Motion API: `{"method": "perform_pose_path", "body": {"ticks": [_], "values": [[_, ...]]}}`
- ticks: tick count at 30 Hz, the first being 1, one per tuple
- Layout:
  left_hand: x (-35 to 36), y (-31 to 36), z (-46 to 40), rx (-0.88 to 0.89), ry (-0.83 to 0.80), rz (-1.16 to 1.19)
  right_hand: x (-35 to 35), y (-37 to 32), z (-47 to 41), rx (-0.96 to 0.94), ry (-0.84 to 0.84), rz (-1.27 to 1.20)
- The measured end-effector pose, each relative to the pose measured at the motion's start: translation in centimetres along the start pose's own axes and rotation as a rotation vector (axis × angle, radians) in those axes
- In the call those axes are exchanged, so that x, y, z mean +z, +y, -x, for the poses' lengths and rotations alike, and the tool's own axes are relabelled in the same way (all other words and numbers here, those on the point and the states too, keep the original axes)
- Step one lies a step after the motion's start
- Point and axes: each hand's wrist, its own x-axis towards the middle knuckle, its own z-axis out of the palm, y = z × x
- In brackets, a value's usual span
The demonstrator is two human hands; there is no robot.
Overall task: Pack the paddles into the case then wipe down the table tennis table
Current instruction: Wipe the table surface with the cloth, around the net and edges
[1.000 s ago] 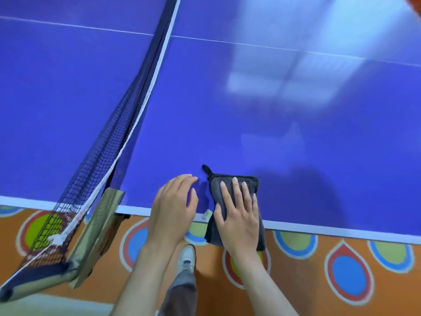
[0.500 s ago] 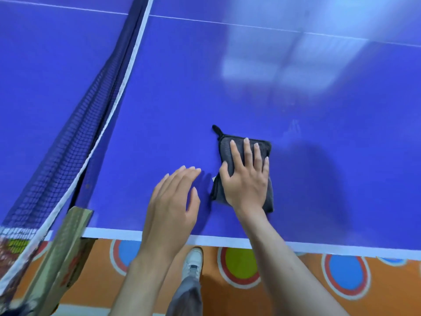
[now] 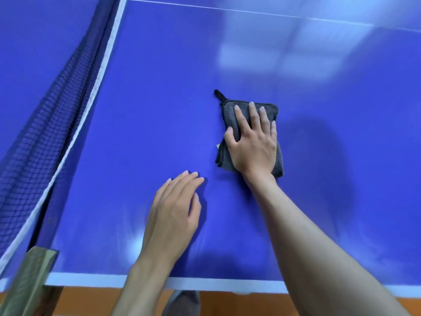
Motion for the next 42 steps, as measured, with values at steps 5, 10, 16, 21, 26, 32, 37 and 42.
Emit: {"method": "perform_pose_path", "body": {"ticks": [5, 10, 16, 21, 26, 32, 37, 42], "values": [[0.7, 2.4, 1.6, 0.010, 0.029, -0.014, -0.7, 1.1, 2.9, -0.049, -0.024, -0.006], [1.4, 4.9, 5.2, 0.024, 0.044, -0.046, -2.4, 3.7, 10.9, -0.077, -0.006, -0.009], [2.0, 8.4, 10.3, 0.038, 0.035, -0.070, -6.2, 8.3, 23.1, -0.063, -0.034, 0.016], [2.4, 10.1, 12.6, 0.016, 0.034, -0.068, -7.9, 11.0, 28.2, -0.025, -0.068, 0.045], [3.0, 10.4, 11.7, 0.001, 0.045, -0.053, -7.0, 10.5, 24.1, 0.023, -0.048, 0.077], [4.3, 8.8, 7.7, 0.009, 0.065, -0.039, -4.5, 11.0, 13.5, 0.048, 0.029, 0.064], [4.7, 8.8, 3.0, 0.004, 0.087, 0.004, -2.9, 11.0, 3.9, 0.078, 0.014, 0.038], [4.8, 8.9, -0.5, -0.002, 0.108, 0.028, -2.2, 11.5, -4.6, 0.097, -0.073, 0.035]]}}
